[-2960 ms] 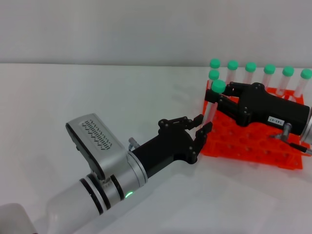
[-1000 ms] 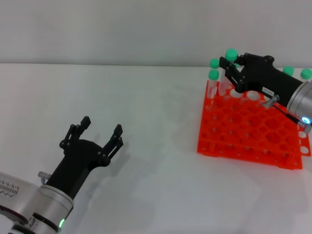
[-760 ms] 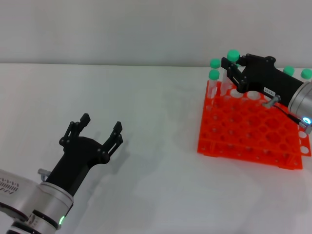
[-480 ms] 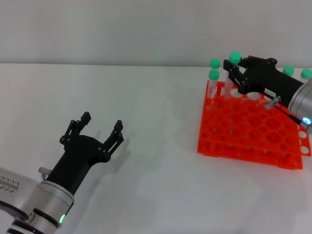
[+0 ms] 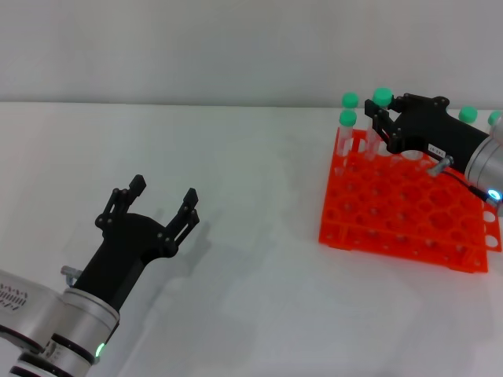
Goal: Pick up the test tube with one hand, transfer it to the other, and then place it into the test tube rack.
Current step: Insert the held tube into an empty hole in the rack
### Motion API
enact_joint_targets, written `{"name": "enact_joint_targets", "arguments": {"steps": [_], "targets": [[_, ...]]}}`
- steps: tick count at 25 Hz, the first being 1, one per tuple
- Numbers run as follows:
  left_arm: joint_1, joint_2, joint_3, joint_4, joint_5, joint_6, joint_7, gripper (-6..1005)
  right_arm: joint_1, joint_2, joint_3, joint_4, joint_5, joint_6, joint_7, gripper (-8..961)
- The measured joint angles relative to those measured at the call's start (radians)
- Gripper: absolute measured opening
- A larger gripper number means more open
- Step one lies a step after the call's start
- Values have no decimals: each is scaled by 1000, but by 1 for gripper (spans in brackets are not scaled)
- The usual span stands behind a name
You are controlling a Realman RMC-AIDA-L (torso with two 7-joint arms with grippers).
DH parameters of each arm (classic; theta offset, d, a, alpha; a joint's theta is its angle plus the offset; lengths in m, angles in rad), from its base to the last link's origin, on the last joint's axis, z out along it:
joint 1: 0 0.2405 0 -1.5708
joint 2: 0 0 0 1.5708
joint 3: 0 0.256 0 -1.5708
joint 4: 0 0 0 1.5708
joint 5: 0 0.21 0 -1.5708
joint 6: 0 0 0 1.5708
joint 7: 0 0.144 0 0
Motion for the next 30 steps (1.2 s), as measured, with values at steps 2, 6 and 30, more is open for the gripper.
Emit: {"name": "enact_joint_targets", "arguments": {"steps": [2,6,30], "targets": [[-1,0,0,0,0,0,0,859,0,0,0,0,0,1,-1,210],[-5,0,-1,-1,0,0,0,859,1,0,0,9,0,1,-2,210],[-26,2,-13,-6,-15,-1,-23,855,-2,0,-33,29,0,27,0,237]]}}
